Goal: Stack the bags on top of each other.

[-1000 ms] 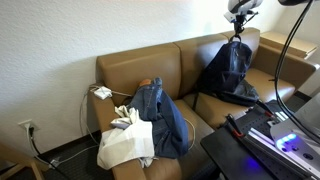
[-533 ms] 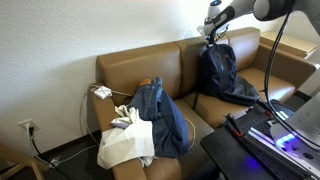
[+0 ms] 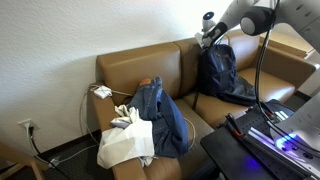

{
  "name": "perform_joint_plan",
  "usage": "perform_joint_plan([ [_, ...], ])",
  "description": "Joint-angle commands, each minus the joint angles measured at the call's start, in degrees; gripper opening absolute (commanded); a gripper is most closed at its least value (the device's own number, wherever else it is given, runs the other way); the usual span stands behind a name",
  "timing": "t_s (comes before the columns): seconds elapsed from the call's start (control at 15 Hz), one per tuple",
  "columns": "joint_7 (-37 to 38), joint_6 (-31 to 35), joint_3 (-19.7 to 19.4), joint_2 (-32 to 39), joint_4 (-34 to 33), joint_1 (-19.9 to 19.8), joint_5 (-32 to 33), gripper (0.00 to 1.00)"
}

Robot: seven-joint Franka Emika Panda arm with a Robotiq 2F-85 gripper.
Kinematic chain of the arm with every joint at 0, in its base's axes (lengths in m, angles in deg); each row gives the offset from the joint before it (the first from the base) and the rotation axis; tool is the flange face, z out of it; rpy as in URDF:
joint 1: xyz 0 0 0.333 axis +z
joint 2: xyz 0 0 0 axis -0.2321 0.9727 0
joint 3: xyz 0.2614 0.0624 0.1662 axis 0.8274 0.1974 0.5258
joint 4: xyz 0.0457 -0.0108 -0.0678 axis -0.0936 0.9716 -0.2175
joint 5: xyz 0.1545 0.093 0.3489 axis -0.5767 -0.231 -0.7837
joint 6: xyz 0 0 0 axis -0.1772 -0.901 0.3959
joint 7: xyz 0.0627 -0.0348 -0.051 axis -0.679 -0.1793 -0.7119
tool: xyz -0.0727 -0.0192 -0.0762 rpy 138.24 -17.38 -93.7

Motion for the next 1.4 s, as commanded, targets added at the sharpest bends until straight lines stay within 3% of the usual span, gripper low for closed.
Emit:
perform_joint_plan([
  [0.0,7.9,6.5,-6.4,2.2,-1.4,-0.7,0.3,0.02],
  [0.13,9.7,9.2,-6.3,-0.7,-0.1,-2.0,-2.3,0.02],
  [0.2,8.9,9.7,-4.2,-2.7,0.2,-3.4,-4.0,0.02],
  [0.27,8.0,10.6,-2.4,-4.1,0.6,-4.5,-5.6,0.33],
  [0.33,6.4,12.3,-0.3,-5.6,1.4,-5.5,-7.1,0.34],
  [0.6,-1.1,23.3,7.4,-12.3,8.4,-9.5,-8.1,0.61],
  [0.93,-20.0,27.8,26.5,-26.4,23.7,-20.1,-8.7,0.96],
  [1.13,-32.1,25.2,39.2,-34.7,33.2,-28.8,-11.3,1.00],
  [1.33,-44.9,19.0,51.9,-40.8,40.2,-38.1,-19.4,1.00],
])
